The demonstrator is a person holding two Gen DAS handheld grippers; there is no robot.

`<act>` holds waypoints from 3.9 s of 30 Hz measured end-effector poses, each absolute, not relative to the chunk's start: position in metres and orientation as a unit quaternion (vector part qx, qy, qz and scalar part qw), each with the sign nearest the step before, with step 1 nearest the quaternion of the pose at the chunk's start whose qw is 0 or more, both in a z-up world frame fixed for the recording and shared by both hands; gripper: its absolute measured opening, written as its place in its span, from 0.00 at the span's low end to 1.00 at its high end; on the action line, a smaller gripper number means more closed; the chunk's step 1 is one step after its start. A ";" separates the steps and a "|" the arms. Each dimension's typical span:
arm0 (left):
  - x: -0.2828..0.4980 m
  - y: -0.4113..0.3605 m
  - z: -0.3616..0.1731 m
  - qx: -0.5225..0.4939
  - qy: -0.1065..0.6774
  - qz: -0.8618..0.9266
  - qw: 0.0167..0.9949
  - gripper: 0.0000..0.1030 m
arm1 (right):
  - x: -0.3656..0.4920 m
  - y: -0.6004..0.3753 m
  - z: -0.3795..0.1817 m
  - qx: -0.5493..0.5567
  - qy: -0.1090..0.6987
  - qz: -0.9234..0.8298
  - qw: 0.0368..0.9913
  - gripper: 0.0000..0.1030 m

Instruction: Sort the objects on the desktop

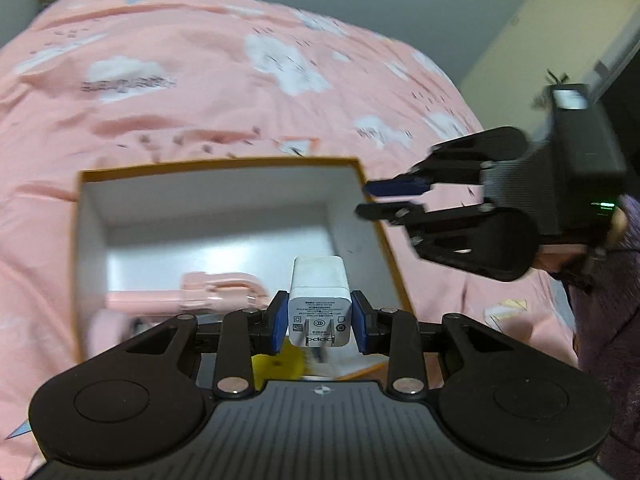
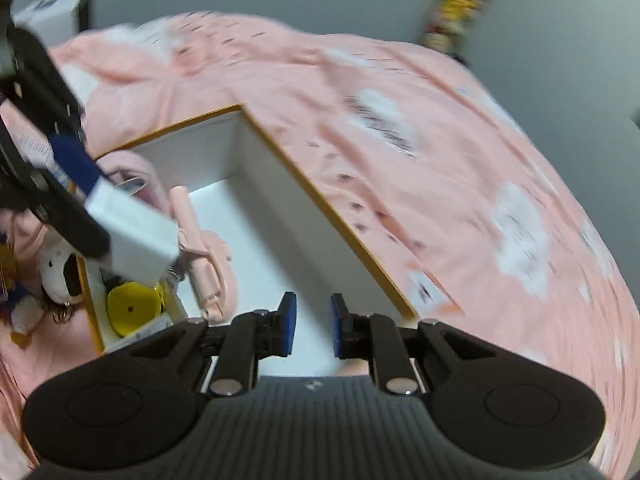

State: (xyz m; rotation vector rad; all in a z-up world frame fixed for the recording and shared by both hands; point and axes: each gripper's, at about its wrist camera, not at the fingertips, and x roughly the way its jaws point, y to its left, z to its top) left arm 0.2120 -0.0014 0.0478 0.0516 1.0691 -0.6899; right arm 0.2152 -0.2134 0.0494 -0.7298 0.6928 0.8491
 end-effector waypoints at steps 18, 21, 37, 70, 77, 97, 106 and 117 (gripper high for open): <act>0.229 -0.113 -0.024 0.182 0.638 -0.284 0.692 0.36 | 0.187 -0.314 -0.031 -0.135 0.368 0.271 0.879 0.17; 0.230 -0.120 -0.034 0.201 0.654 -0.270 0.678 0.36 | 0.190 -0.314 -0.039 -0.118 0.366 0.268 0.883 0.17; 0.240 -0.136 -0.066 0.236 0.703 -0.234 0.628 0.36 | 0.188 -0.323 -0.058 -0.088 0.370 0.253 0.890 0.18; 0.213 -0.028 0.062 0.165 0.527 -0.261 0.792 0.45 | 0.134 -0.294 0.006 -0.116 0.298 0.297 0.900 0.18; 0.210 0.032 0.070 0.163 0.496 -0.211 0.826 0.45 | 0.138 -0.233 0.024 -0.187 0.311 0.374 0.853 0.18; 0.230 0.119 0.038 0.109 0.517 -0.196 0.826 0.45 | 0.181 -0.070 -0.050 -0.556 0.293 0.553 0.547 0.18; 0.235 0.126 0.028 0.100 0.525 -0.203 0.820 0.45 | 0.212 -0.064 -0.074 -0.575 0.343 0.543 0.507 0.27; 0.237 0.125 0.018 0.099 0.531 -0.203 0.817 0.45 | 0.240 -0.081 -0.078 -0.496 0.440 0.520 0.538 0.33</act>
